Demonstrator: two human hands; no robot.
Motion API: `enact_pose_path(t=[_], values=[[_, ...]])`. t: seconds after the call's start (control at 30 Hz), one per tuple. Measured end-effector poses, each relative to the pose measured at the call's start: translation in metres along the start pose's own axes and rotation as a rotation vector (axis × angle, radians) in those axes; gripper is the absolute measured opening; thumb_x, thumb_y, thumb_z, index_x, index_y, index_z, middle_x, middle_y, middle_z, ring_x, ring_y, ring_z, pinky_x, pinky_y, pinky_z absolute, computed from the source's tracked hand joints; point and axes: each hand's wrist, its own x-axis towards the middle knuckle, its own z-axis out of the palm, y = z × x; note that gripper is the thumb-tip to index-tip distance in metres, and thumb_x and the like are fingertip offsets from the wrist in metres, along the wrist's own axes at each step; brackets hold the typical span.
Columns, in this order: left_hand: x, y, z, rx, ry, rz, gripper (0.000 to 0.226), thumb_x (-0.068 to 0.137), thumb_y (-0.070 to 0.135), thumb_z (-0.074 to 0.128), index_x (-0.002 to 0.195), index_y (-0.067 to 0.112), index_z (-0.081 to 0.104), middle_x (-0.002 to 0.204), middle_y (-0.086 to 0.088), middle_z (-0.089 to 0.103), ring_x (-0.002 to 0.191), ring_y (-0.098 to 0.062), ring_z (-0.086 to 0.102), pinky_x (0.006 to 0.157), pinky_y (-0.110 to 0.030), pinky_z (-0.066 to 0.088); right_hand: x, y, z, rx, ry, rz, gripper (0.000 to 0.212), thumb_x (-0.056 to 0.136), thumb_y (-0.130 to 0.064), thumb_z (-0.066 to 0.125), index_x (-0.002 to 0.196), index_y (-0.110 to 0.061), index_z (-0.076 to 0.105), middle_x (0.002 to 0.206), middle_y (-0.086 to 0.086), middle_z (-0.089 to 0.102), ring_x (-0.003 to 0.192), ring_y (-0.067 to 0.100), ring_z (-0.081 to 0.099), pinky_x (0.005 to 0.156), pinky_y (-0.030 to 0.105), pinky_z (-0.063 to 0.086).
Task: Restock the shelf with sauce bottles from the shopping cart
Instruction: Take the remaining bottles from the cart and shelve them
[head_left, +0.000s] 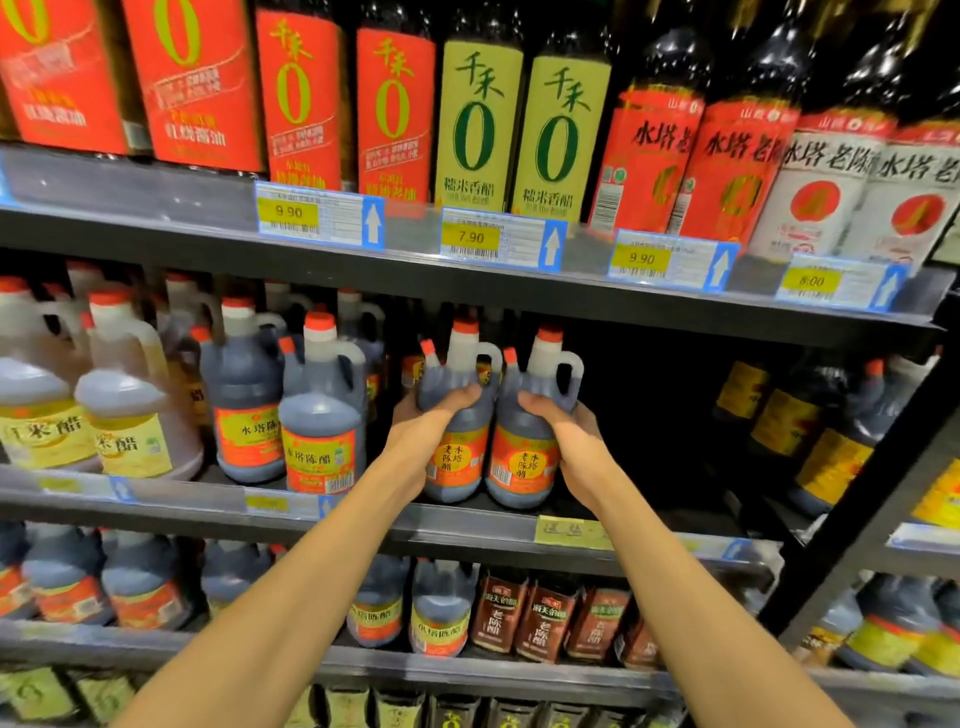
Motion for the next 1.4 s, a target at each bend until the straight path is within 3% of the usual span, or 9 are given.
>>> enact_pose_path(t=[0.17,0.27,0.33,0.43,0.53,0.77,0.97,1.2,1.4], values=[[0.016,-0.001,0.0,0.038,0.022,0.03,0.065,0.074,0.036,0.088,0.132,0.02,0.063,0.115,-0.006,0.076,0.101,-0.025,0.074,0.094,-0.047,0.058,0.021,0.01,0.002,-0.007,-0.002,0.035,0.041,0.081,-0.03,0.082,0.118,-0.015,0.07,0.105,0.006,0.079,0.097,0.025,0.077,0.094,0.047,0.058],[0.026,-0.001,0.0,0.052,0.052,0.03,0.047,0.081,0.03,0.083,0.123,0.018,0.066,0.111,-0.007,0.076,0.099,-0.027,0.074,0.091,-0.044,0.058,0.034,0.013,0.005,0.018,0.003,0.046,0.052,0.071,-0.035,0.085,0.117,-0.016,0.071,0.103,0.006,0.08,0.096,0.026,0.076,0.092,0.045,0.058],[0.033,0.0,0.001,0.059,0.065,0.026,0.038,0.08,0.034,0.084,0.112,0.024,0.067,0.107,-0.005,0.076,0.099,-0.026,0.073,0.089,-0.041,0.058,0.042,0.013,0.007,0.02,-0.015,0.041,0.047,0.075,-0.031,0.084,0.117,-0.017,0.071,0.105,0.005,0.079,0.097,0.026,0.076,0.092,0.045,0.058],[0.043,0.001,0.002,0.089,0.069,0.043,0.062,0.058,0.052,0.087,0.112,0.029,0.067,0.11,-0.001,0.076,0.1,-0.024,0.073,0.093,-0.046,0.058,0.052,0.016,0.008,0.042,-0.05,0.023,0.04,0.082,-0.026,0.081,0.12,-0.017,0.07,0.109,0.005,0.079,0.1,0.025,0.076,0.089,0.041,0.057],[0.056,-0.002,-0.001,0.097,0.059,0.074,0.079,0.052,0.056,0.086,0.121,0.025,0.068,0.113,-0.002,0.076,0.099,-0.023,0.075,0.093,-0.047,0.059,0.059,0.015,0.01,0.062,-0.117,0.011,0.034,0.09,-0.022,0.075,0.124,-0.016,0.069,0.115,0.006,0.077,0.106,0.026,0.074,0.094,0.041,0.057],[0.077,-0.006,-0.004,0.038,0.034,0.113,0.047,0.078,0.035,0.085,0.118,0.017,0.07,0.106,-0.003,0.079,0.096,-0.022,0.077,0.094,-0.049,0.059,0.071,0.019,0.016,0.05,-0.136,-0.032,0.026,0.094,-0.023,0.072,0.12,-0.018,0.071,0.115,0.006,0.077,0.106,0.025,0.074,0.094,0.041,0.058],[0.085,-0.008,-0.006,0.072,0.102,0.118,0.09,0.058,0.058,0.09,0.129,0.017,0.053,0.116,-0.005,0.074,0.099,-0.022,0.076,0.092,-0.05,0.06,0.08,0.023,0.025,0.082,-0.098,-0.043,0.029,0.092,-0.028,0.073,0.12,-0.018,0.07,0.113,0.004,0.078,0.103,0.022,0.075,0.089,0.037,0.06],[0.093,-0.014,-0.009,0.042,0.094,0.129,0.059,0.079,0.044,0.084,0.128,0.023,0.057,0.115,-0.001,0.074,0.097,-0.018,0.076,0.084,-0.04,0.061,0.09,0.031,0.038,0.101,0.028,0.006,0.033,0.09,-0.037,0.075,0.118,-0.024,0.065,0.108,0.001,0.077,0.09,0.015,0.077,0.075,0.029,0.061],[0.095,-0.018,-0.005,0.078,0.207,0.154,0.06,0.073,0.056,0.082,0.122,0.029,0.061,0.112,0.001,0.074,0.098,-0.02,0.074,0.086,-0.041,0.06,0.098,0.037,0.044,0.079,0.087,0.031,0.048,0.086,-0.043,0.078,0.125,-0.02,0.064,0.112,0.003,0.075,0.097,0.02,0.074,0.086,0.039,0.061]])
